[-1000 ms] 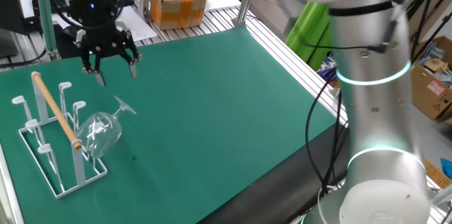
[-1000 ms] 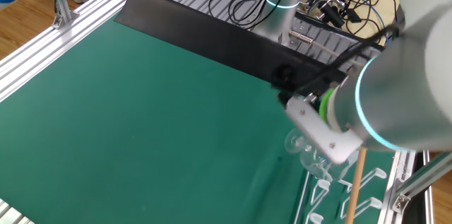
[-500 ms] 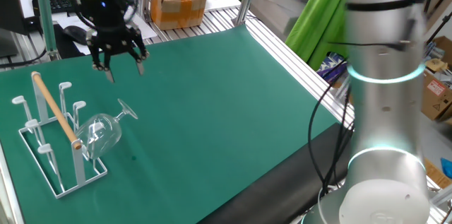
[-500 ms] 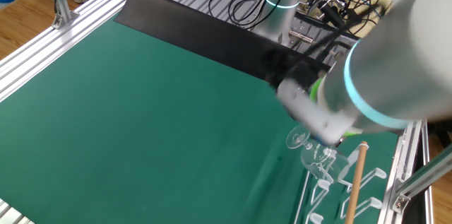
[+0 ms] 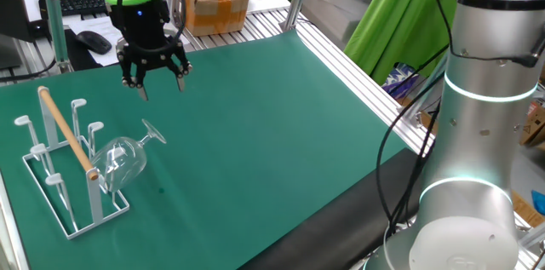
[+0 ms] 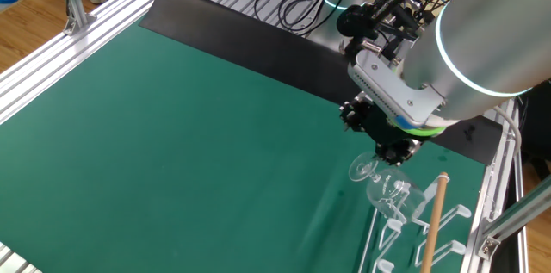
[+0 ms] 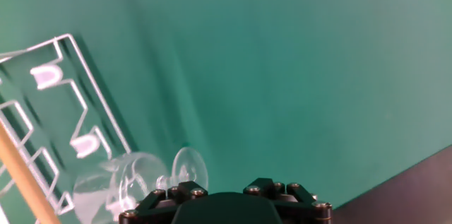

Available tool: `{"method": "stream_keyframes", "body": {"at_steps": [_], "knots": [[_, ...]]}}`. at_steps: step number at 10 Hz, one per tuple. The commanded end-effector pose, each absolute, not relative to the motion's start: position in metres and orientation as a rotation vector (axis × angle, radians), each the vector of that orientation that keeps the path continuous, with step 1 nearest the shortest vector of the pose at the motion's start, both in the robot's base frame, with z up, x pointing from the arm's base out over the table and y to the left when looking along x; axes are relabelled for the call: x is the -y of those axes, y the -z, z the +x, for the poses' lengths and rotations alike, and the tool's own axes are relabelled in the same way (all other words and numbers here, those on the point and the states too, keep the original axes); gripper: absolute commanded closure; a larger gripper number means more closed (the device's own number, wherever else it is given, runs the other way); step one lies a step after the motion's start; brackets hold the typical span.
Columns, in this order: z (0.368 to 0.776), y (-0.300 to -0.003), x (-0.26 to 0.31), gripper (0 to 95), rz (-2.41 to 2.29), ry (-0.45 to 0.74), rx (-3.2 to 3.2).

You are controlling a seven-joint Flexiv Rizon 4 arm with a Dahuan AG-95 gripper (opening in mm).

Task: Put the cup on the cup rack

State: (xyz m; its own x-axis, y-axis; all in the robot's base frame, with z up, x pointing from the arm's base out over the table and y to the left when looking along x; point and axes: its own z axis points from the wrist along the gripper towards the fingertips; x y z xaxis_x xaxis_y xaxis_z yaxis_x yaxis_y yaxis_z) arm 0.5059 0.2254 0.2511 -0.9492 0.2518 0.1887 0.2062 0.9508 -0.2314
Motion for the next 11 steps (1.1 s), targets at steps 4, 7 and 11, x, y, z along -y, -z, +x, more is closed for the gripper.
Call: {"method": "stream_keyframes", "body": {"at_steps": [4, 7, 11], "knots": [[0.506, -0.241, -0.207, 38.0, -0.305, -0.325, 2.981], [0.508, -0.236, -0.198, 38.0, -0.274, -0.354, 3.034], [0.511, -0.227, -0.185, 38.0, -0.242, -0.359, 3.085]]}}
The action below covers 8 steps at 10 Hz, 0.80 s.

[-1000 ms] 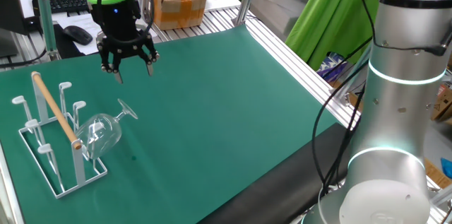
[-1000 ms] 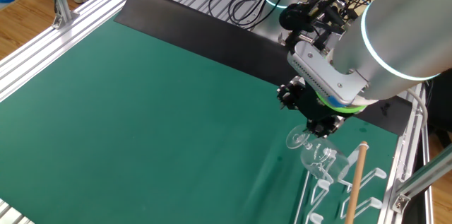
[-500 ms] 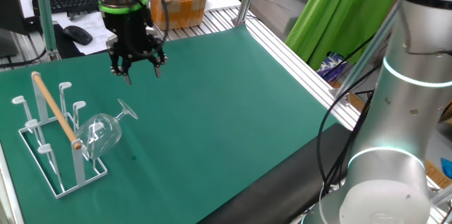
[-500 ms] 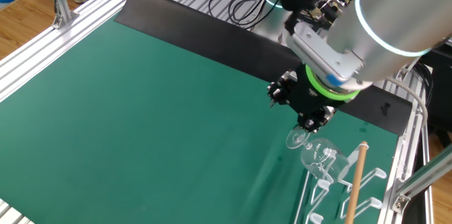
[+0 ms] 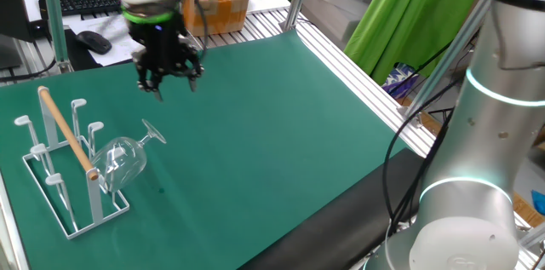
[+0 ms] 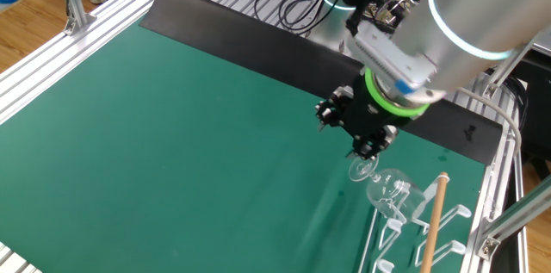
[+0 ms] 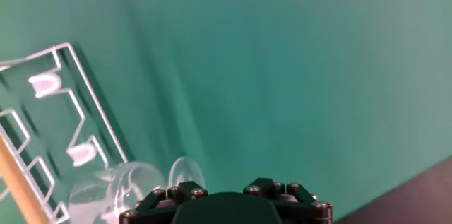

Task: Put the cup on the cup rack

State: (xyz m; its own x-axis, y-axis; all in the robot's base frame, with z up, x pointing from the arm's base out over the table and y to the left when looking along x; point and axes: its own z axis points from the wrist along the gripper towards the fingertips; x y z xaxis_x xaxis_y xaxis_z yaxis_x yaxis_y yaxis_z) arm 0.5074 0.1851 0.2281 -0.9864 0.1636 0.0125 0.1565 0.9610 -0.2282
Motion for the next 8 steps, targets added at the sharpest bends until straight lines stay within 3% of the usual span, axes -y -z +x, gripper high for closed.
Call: {"method": "stream_keyframes", "body": {"at_steps": [1, 8], "knots": [[0.5117, -0.2249, -0.1824, 38.0, -0.238, -0.361, 3.098], [0.5135, -0.2200, -0.1784, 38.0, -0.226, -0.340, 3.091]]}}
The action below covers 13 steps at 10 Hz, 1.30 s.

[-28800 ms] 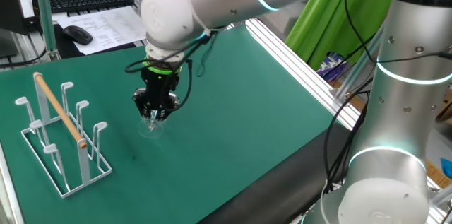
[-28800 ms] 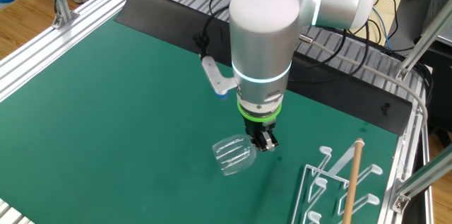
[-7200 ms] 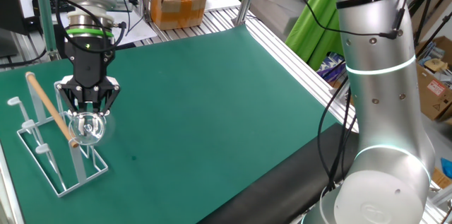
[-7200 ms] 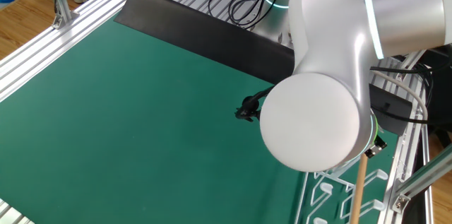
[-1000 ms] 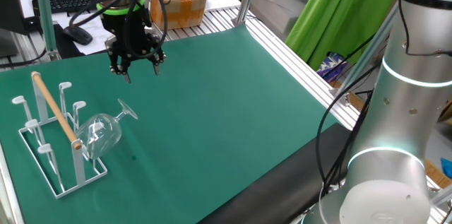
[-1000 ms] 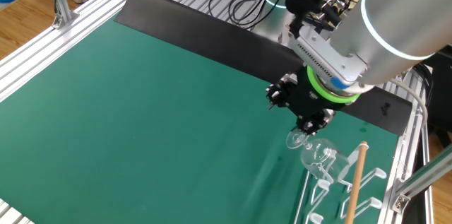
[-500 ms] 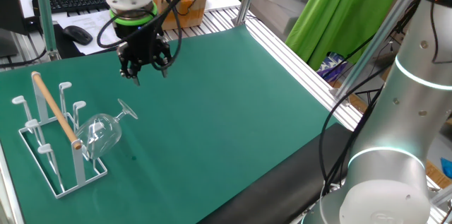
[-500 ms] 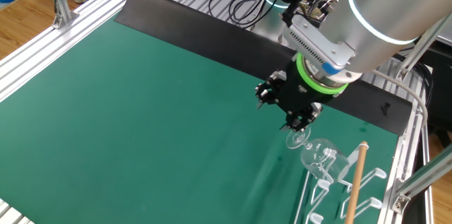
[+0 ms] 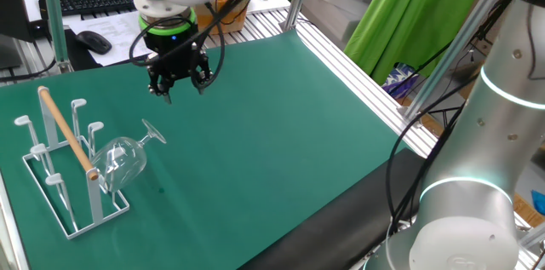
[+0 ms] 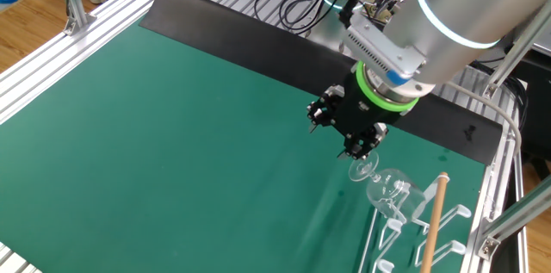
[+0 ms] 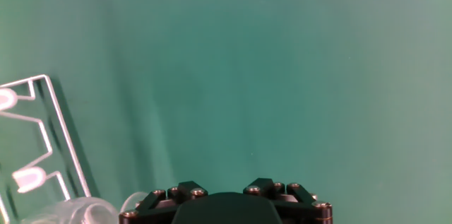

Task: Put the cup on the cup rack

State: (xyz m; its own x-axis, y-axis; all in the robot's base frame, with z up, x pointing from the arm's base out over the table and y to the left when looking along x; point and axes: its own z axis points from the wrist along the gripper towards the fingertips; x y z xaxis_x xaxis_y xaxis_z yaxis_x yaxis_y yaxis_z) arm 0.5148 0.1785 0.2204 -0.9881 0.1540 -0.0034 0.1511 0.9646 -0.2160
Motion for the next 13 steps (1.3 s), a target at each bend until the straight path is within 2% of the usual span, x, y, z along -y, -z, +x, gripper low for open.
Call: {"method": "stream_keyframes", "body": {"at_steps": [1, 13], "knots": [[0.5134, -0.2194, -0.1782, 38.0, -0.219, -0.336, 3.083], [0.5134, -0.2171, -0.1747, 38.0, -0.212, -0.323, 3.069]]}}
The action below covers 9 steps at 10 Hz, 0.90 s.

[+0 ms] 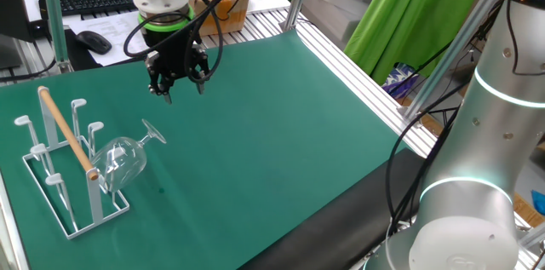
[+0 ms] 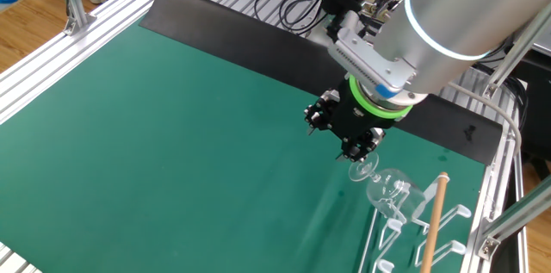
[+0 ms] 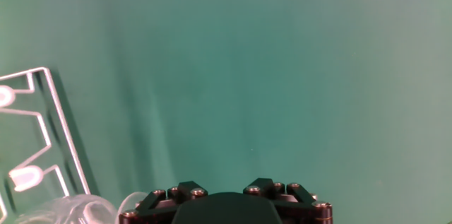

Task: Put the cup on the cup rack

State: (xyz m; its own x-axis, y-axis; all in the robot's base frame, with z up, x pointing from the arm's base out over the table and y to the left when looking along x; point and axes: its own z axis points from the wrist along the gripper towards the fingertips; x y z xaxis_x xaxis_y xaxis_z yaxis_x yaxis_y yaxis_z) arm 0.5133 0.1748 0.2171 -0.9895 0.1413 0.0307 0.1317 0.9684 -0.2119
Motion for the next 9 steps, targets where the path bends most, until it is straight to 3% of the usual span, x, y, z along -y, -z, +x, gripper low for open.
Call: {"method": "stream_keyframes", "body": {"at_steps": [1, 9], "knots": [[0.5134, -0.2171, -0.1747, 38.0, -0.215, -0.316, 3.066], [0.5134, -0.2171, -0.1747, 38.0, -0.210, -0.292, 3.059]]}}
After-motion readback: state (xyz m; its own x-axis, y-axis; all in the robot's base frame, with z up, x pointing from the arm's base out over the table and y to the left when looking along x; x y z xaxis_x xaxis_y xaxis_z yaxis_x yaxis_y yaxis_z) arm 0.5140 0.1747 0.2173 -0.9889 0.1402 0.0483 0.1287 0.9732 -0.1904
